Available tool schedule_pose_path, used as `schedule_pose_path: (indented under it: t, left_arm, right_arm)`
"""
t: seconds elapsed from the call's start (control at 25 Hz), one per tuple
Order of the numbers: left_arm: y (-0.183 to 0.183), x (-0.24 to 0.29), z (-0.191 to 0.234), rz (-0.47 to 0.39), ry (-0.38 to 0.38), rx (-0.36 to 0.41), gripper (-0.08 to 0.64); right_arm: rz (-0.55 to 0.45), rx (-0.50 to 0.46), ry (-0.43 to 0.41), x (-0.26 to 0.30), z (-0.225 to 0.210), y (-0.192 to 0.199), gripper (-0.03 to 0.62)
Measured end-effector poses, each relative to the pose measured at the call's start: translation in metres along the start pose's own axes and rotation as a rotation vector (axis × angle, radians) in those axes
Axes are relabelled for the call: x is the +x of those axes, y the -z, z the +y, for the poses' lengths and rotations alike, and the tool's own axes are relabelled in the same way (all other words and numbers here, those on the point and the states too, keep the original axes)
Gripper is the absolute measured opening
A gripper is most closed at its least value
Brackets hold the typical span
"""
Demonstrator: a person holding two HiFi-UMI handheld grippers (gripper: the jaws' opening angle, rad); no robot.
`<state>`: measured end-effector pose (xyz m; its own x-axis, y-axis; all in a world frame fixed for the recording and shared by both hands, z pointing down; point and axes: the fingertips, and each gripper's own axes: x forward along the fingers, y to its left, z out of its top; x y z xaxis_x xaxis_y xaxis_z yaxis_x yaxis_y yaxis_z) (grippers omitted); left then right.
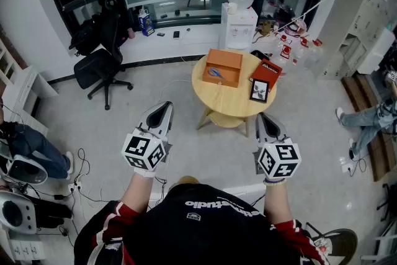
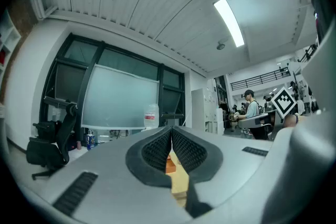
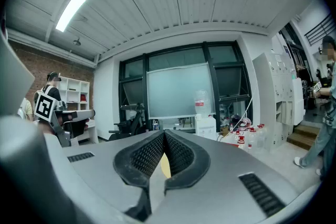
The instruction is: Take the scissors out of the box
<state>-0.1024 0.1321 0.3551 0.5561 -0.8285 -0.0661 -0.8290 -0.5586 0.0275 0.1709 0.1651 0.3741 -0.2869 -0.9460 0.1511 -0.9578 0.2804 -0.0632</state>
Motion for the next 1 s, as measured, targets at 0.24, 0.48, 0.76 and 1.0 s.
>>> schedule_pose_path:
  t: [0.24, 0.48, 0.76, 1.0]
  left_arm:
    - [-0.009, 0.001, -0.008, -0.010, 0.015, -0.006, 0.021]
    - [-0.010, 0.002, -0.012, -0.007, 0.027, -0.004, 0.021]
    - [-0.012, 0.000, -0.015, -0.005, 0.034, -0.007, 0.021]
    - [-0.008, -0.003, -0.013, -0.007, 0.037, -0.070, 0.021]
  right_arm:
    - [-0.015, 0.000, 0.000, -0.005, -0.003, -0.006, 0.028]
    - [-0.024, -0.006, 0.000, -0.007, 0.001, -0.008, 0.028]
    - [-0.033, -0.010, 0.008, -0.009, 0.001, -0.009, 0.028]
    - [-0.009, -0.002, 0.009, -0.008, 0.000, 0.000, 0.028]
